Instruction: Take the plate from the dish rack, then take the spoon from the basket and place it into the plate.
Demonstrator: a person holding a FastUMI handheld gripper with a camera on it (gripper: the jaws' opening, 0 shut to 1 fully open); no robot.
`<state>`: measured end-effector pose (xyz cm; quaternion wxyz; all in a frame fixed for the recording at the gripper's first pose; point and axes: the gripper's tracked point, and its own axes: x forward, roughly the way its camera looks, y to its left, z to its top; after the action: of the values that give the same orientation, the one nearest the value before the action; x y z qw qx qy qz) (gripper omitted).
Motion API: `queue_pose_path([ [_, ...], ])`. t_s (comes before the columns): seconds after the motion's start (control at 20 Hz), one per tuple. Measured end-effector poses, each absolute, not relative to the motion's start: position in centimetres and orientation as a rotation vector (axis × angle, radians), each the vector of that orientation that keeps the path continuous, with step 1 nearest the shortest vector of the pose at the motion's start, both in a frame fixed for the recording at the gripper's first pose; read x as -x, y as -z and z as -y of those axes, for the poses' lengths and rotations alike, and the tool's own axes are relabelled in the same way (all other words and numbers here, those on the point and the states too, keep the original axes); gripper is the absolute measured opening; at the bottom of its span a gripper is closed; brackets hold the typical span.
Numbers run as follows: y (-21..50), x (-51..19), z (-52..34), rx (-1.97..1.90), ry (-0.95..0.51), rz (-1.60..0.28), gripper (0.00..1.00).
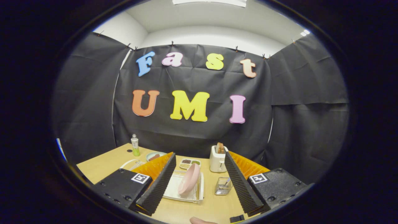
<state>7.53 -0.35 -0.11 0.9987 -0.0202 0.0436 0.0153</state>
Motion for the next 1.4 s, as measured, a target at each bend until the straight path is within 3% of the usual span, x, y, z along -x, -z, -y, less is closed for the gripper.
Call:
queue_pose_path([
  [0.45,4.7,-16.6,-2.4,0.077,-0.141,-0.373,1.00],
  [1.2,11.1,-27.9,-2.1,0.215,-0.017,-0.864,0.99],
  [1.35,12.1,-28.4,-2.5,0.254,-0.005,-0.989,0.92],
  [1.4,12.5,-28.5,-2.4,0.264,0.002,-1.028,0.85],
])
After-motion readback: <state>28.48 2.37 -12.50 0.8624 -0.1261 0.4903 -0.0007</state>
